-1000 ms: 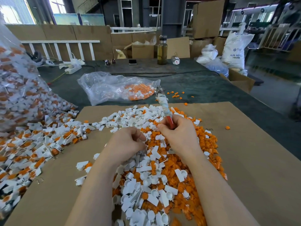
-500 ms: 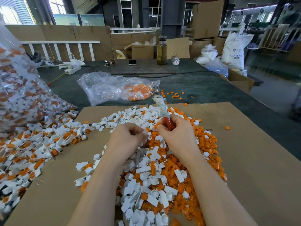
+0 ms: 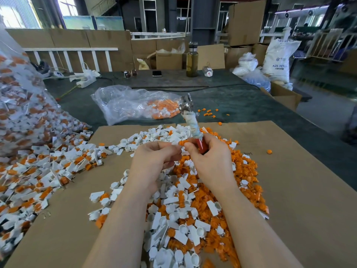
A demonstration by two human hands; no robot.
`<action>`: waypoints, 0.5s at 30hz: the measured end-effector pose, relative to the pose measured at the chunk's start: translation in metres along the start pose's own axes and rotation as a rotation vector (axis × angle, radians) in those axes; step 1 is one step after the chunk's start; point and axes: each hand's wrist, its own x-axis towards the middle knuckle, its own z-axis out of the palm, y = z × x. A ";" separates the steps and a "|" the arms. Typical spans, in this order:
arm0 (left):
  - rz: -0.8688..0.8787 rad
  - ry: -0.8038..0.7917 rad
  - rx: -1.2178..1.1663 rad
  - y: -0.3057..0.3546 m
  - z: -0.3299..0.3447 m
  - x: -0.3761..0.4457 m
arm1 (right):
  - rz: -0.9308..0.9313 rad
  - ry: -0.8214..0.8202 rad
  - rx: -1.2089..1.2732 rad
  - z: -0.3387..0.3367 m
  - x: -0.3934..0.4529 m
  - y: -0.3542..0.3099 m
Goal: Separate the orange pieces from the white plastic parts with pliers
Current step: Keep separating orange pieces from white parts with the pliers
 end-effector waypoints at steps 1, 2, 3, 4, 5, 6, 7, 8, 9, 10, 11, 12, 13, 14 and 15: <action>0.009 0.002 -0.009 0.000 0.001 -0.001 | -0.007 0.010 -0.014 0.000 0.000 0.000; 0.023 0.004 -0.011 0.001 0.002 -0.002 | -0.018 0.020 -0.026 0.000 -0.001 -0.001; 0.041 0.008 -0.004 0.001 0.003 -0.002 | -0.032 0.029 -0.039 0.001 -0.002 -0.001; 0.061 0.016 0.010 0.001 0.003 -0.003 | -0.042 0.037 -0.049 0.001 -0.002 -0.002; 0.083 0.026 0.034 0.002 0.004 -0.003 | -0.047 0.044 -0.059 0.001 -0.002 -0.002; 0.106 0.039 0.069 0.002 0.005 -0.003 | -0.047 0.048 -0.068 0.001 -0.002 -0.002; 0.129 0.056 0.118 0.002 0.007 -0.004 | -0.045 0.051 -0.072 0.001 -0.002 -0.001; 0.149 0.073 0.174 0.002 0.008 -0.004 | -0.040 0.052 -0.072 0.001 -0.002 -0.001; 0.169 0.087 0.227 0.002 0.009 -0.004 | -0.035 0.051 -0.072 0.001 -0.002 -0.001; 0.188 0.096 0.267 0.002 0.009 -0.005 | -0.030 0.046 -0.075 0.001 -0.001 -0.001; 0.207 0.099 0.292 0.002 0.010 -0.005 | -0.025 0.039 -0.080 0.001 -0.001 -0.001; 0.221 0.099 0.308 0.003 0.010 -0.006 | -0.021 0.031 -0.084 0.001 0.000 0.000; 0.228 0.101 0.320 0.003 0.010 -0.006 | -0.018 0.021 -0.086 0.000 0.000 0.000; 0.231 0.103 0.332 0.003 0.010 -0.006 | -0.018 0.009 -0.085 0.000 0.000 0.000; 0.231 0.108 0.346 0.003 0.010 -0.006 | -0.019 -0.002 -0.083 0.000 0.001 0.000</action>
